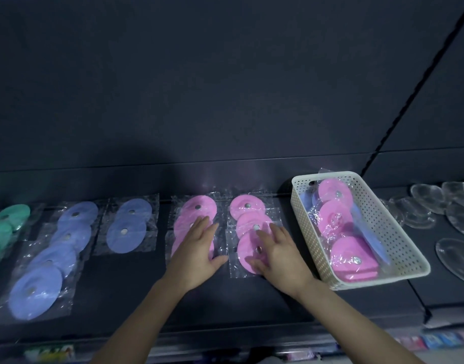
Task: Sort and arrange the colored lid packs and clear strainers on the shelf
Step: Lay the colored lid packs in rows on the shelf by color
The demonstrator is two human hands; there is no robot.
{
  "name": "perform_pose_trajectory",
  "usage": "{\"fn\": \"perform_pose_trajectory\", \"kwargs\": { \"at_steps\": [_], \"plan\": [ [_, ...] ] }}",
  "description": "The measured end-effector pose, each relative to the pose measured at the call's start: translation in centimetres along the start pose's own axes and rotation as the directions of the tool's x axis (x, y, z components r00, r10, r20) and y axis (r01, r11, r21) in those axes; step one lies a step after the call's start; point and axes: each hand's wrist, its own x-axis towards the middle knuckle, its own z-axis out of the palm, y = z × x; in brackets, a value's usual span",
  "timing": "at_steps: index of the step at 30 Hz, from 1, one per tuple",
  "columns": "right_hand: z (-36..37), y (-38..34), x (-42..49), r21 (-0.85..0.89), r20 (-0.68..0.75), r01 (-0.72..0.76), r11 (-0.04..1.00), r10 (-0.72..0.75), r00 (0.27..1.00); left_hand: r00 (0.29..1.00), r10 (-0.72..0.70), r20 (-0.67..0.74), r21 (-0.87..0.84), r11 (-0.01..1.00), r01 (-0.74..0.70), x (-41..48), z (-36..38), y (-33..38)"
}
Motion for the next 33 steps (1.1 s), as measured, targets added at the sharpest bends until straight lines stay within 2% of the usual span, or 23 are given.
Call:
{"fn": "perform_pose_trajectory", "kwargs": {
  "at_steps": [7, 10, 15, 22, 28, 33],
  "plan": [
    [-6.5, 0.9, -1.0, 0.142, -0.199, 0.016, 0.990, 0.013, 0.980, 0.991, 0.128, -0.043, -0.138, 0.981, -0.133, 3.4, -1.2, 5.7],
    [-8.5, 3.2, -1.9, 0.131, -0.271, -0.061, 0.990, 0.095, 0.958, 0.991, 0.135, -0.009, -0.175, 0.975, -0.135, 4.6, -0.7, 8.2],
    [-10.1, 8.7, -2.8, 0.044, -0.154, -0.330, 0.943, 0.333, 0.930, 0.967, 0.251, 0.036, -0.112, 0.963, -0.245, 6.7, 0.7, 12.7],
    [-11.0, 13.2, -3.9, 0.046, -0.001, -0.431, 0.901, 0.432, 0.902, 0.927, 0.323, 0.192, -0.019, 0.946, -0.325, 9.9, 2.6, 17.2],
    [-11.5, 14.7, -4.3, -0.029, -0.096, -0.454, 0.891, 0.449, 0.888, 0.927, 0.308, 0.216, -0.011, 0.950, -0.313, 12.4, 4.6, 18.5],
    [-13.3, 15.5, -4.5, 0.215, -0.233, -0.389, 0.896, 0.434, 0.870, 0.961, 0.209, 0.183, -0.041, 0.978, -0.205, 14.6, 6.1, 19.3]
  ]
}}
